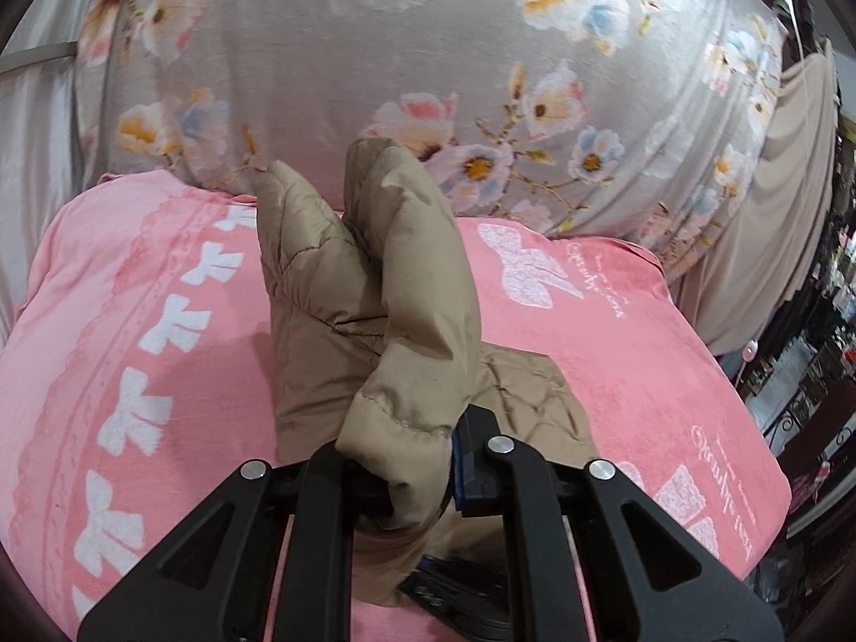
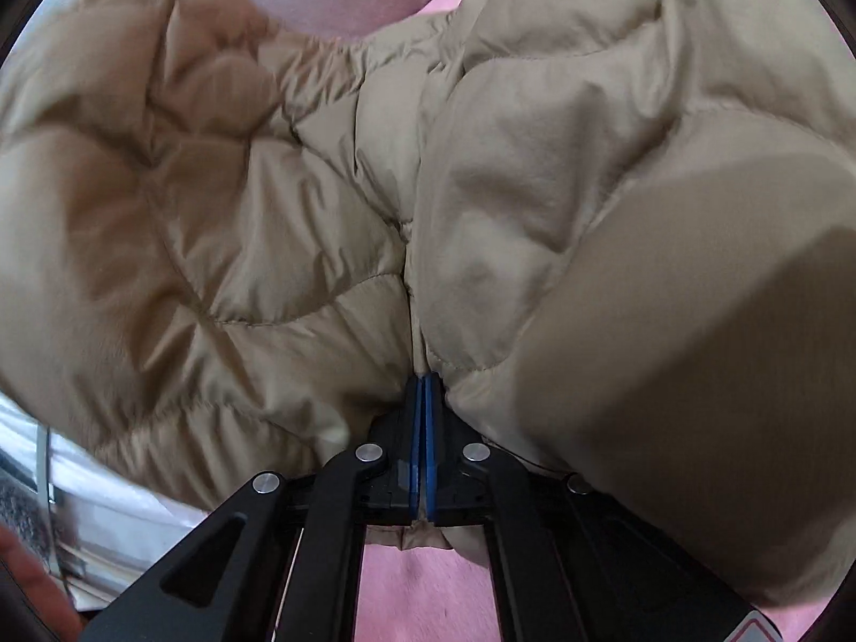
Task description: Fold large clothes
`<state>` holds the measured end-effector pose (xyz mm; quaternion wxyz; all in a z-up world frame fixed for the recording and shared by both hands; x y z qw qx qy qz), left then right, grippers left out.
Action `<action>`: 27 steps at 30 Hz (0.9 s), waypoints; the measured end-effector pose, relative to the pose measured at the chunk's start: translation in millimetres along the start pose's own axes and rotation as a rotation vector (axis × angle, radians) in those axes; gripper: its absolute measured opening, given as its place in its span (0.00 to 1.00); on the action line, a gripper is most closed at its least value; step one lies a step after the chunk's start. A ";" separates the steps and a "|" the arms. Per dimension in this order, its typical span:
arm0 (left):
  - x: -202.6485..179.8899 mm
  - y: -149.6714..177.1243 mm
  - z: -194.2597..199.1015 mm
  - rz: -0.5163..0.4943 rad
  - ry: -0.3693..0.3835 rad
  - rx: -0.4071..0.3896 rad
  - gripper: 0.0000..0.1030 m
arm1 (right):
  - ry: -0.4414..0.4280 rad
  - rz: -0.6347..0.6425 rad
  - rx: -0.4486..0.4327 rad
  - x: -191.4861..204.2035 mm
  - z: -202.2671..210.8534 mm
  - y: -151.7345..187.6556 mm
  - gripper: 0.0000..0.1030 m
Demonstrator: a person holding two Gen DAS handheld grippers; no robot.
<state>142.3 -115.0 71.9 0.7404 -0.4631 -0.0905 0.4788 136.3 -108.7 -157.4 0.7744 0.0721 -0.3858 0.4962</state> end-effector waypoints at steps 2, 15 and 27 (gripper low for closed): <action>-17.5 3.8 -12.2 -0.024 0.015 0.020 0.11 | 0.003 0.011 0.003 5.5 -4.1 -1.6 0.00; -62.3 11.0 -54.3 -0.087 0.051 0.086 0.10 | 0.169 0.015 -0.197 -53.3 114.0 0.7 0.02; -113.2 62.8 -114.8 -0.168 0.077 0.232 0.10 | 0.358 -0.042 -0.304 -125.5 169.4 -0.5 0.05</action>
Point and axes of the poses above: each gripper's, at about its wrist camera, not at the fingertips, and z roughly against the way its jaws point, x to its left, y to its underside, the point moved 10 cm from there along -z, roughly the way its jaws point, and after that the axes turned 11 degrees about y, right-handed, at the moved point
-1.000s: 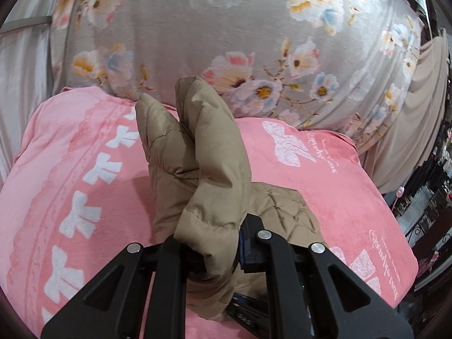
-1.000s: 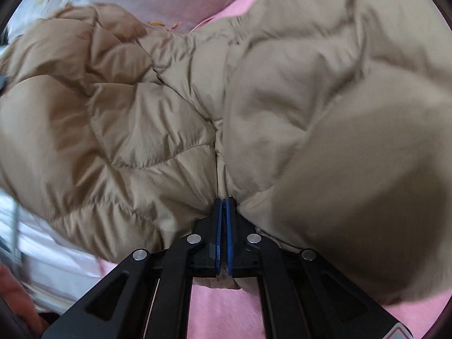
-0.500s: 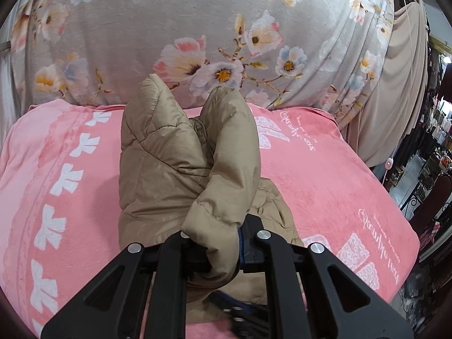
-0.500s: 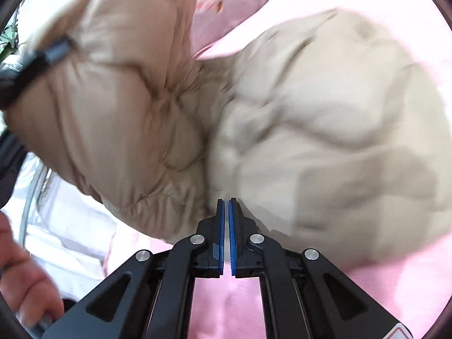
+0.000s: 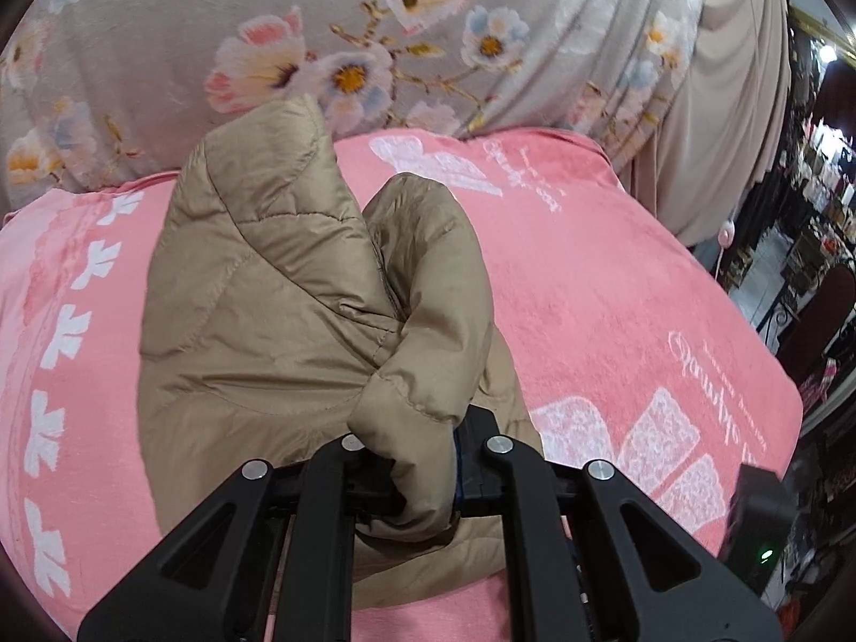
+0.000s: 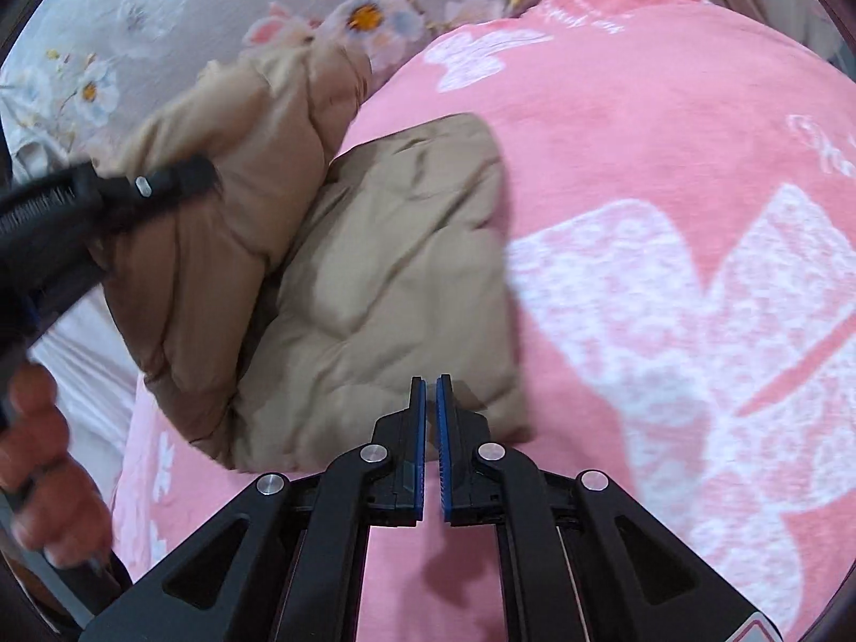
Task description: Fold large clothes
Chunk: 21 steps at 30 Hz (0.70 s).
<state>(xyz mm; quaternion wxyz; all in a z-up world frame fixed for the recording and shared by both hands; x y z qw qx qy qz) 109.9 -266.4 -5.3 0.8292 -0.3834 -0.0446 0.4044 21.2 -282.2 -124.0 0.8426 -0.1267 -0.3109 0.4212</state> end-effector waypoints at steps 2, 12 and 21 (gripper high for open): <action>-6.0 8.3 -13.2 -0.009 -0.004 0.026 0.10 | 0.007 -0.016 -0.006 -7.4 -3.0 -0.5 0.05; -18.9 42.6 -63.8 -0.019 -0.039 0.122 0.12 | 0.046 -0.074 -0.016 -65.0 4.7 -1.3 0.10; -31.7 55.0 -67.4 0.026 0.082 0.125 0.44 | 0.052 -0.083 -0.044 -78.5 22.0 -5.6 0.10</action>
Point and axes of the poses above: each gripper's, at about its wrist camera, not at the fingertips, and z roughly against the way its jaws point, x to its left, y to its underside, the point moved 10 cm from there along -z, roughly the way its jaws point, and after that the axes turned 11 degrees about y, right-handed, at the moved point
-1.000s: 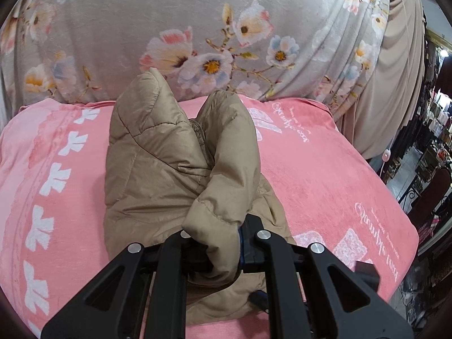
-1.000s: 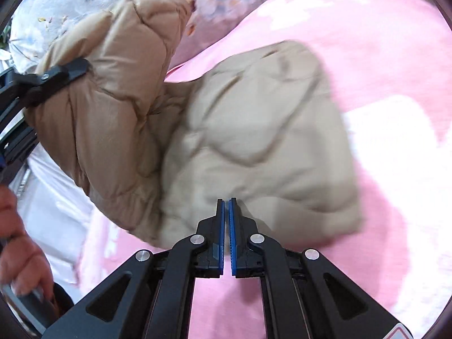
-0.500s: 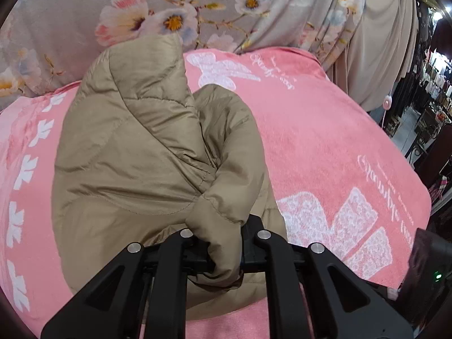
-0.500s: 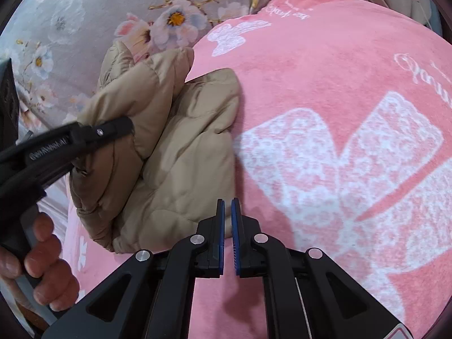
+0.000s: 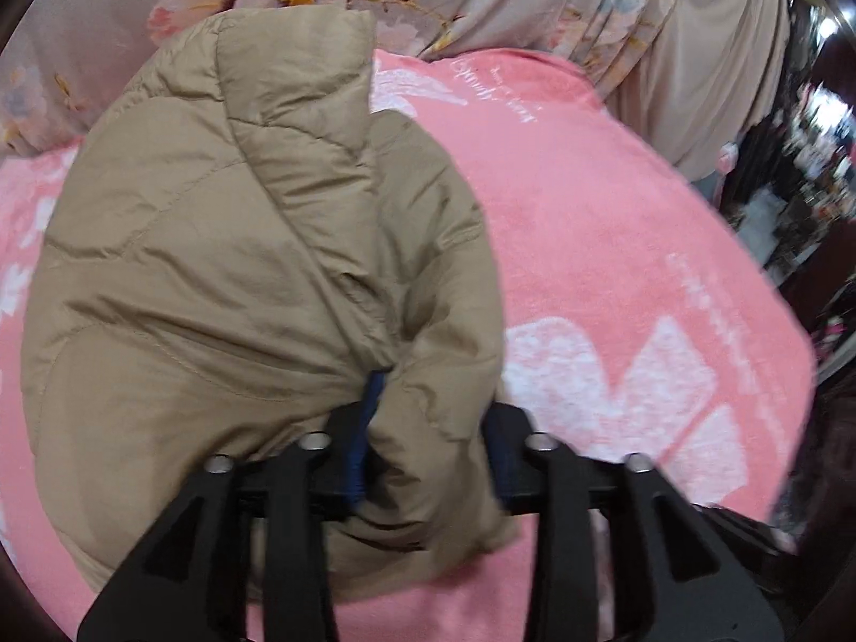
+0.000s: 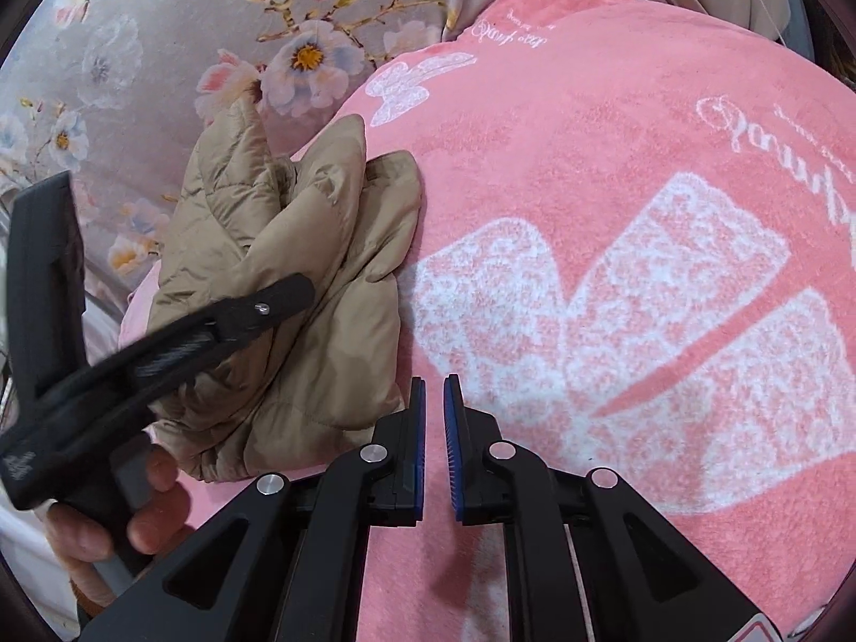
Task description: Fold large clothes
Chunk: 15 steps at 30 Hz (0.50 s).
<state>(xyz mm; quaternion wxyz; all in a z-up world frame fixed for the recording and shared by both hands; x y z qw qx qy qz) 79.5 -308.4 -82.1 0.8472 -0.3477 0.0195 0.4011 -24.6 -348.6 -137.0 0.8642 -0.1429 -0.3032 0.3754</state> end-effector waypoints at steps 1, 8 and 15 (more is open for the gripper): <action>-5.0 -2.0 10.2 0.024 0.054 -0.008 0.51 | 0.001 0.001 -0.005 -1.4 3.7 -1.7 0.10; 17.2 -53.3 130.8 0.100 0.102 -0.244 0.72 | -0.010 0.055 -0.108 18.0 40.2 -56.8 0.17; 124.0 -99.8 187.2 0.199 -0.195 -0.330 0.72 | -0.171 0.030 -0.158 109.5 46.5 -144.9 0.51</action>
Point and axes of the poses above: each gripper's, at about its wrist camera, not at the fingertips, and z roughly against the way its jaws point, x to its left, y to its underside, the point moved 10 cm from there along -z, roughly the way its jaws point, and after that the axes turned 11 degrees about y, right-handed, at the moved point
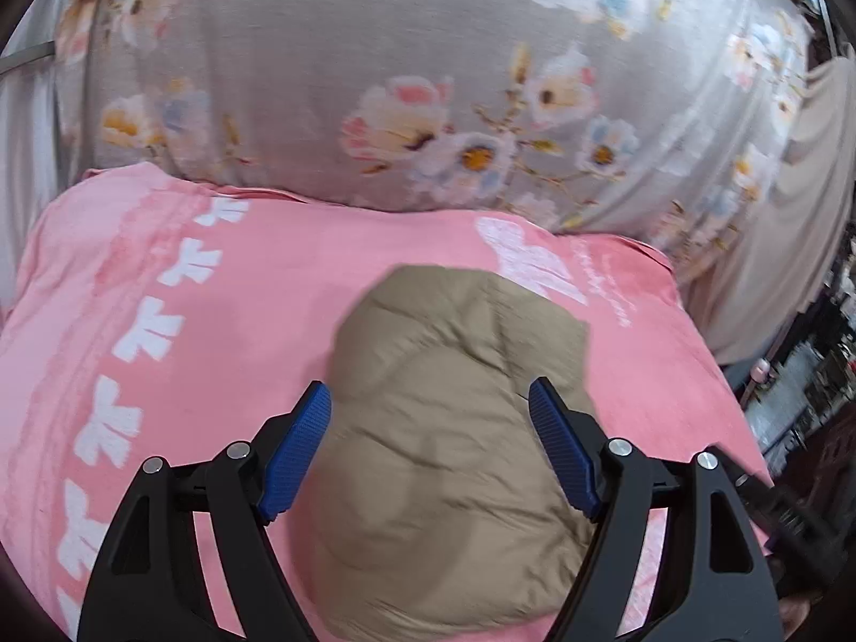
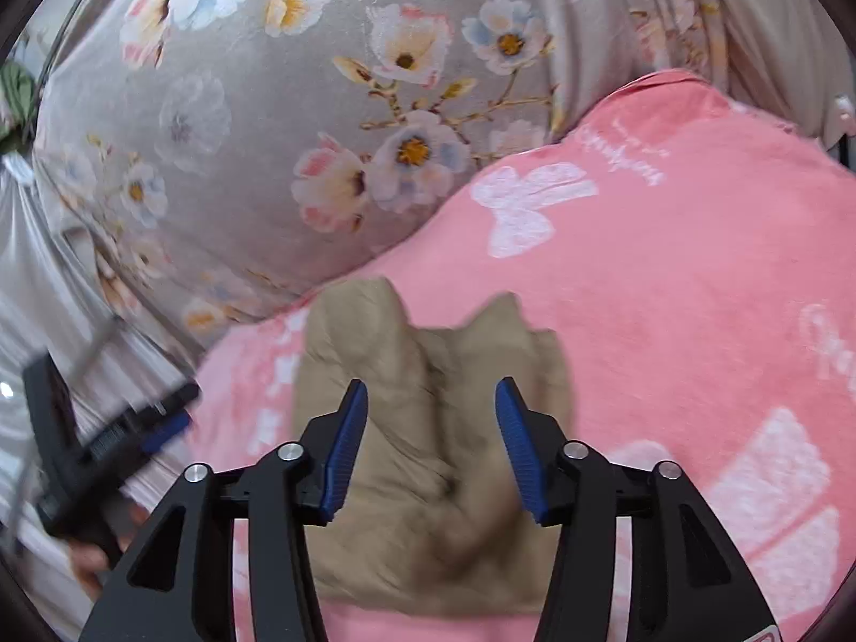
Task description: Fold large clothes
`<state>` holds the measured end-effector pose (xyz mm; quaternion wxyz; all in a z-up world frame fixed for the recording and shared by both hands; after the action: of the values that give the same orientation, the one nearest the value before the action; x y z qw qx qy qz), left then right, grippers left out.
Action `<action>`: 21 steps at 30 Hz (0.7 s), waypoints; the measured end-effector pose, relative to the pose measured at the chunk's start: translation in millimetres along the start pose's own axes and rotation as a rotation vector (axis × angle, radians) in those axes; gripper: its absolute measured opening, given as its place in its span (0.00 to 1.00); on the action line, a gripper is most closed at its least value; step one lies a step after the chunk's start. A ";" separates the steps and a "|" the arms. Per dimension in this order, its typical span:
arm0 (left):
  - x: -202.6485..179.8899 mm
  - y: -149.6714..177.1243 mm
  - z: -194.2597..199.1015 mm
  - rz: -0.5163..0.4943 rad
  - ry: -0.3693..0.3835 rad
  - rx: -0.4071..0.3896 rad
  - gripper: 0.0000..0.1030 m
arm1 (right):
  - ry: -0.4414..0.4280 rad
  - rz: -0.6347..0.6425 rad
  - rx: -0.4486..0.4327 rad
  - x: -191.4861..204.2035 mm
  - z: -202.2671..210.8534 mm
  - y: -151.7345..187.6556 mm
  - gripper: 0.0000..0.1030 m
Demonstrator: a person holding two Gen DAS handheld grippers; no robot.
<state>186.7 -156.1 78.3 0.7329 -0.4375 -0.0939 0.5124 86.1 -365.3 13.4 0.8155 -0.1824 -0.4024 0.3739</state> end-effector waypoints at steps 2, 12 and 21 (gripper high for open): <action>18.0 -14.7 0.0 0.008 -0.058 -0.023 0.72 | -0.013 -0.020 0.026 15.5 -17.2 -15.0 0.51; 56.5 -40.4 -37.4 0.034 -0.146 0.014 0.72 | 0.089 -0.020 0.214 59.3 -125.2 -33.9 0.51; 41.6 -44.4 -103.8 -0.003 -0.144 0.096 0.72 | 0.150 -0.018 0.216 11.3 -135.2 -39.1 0.07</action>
<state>296.2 -182.0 35.9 0.7452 -0.3638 -0.1223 0.5453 215.8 -381.9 -39.8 0.8616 -0.1173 -0.2990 0.3931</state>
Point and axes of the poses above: each gripper's, at about its wrist camera, not at the fingertips, and z roughly against the way its jaws point, x to its left, y to its underside, the point moved 10 cm from there along -z, roughly the way its jaws point, and after that the axes turned 11 degrees about y, right-handed, at the moved point
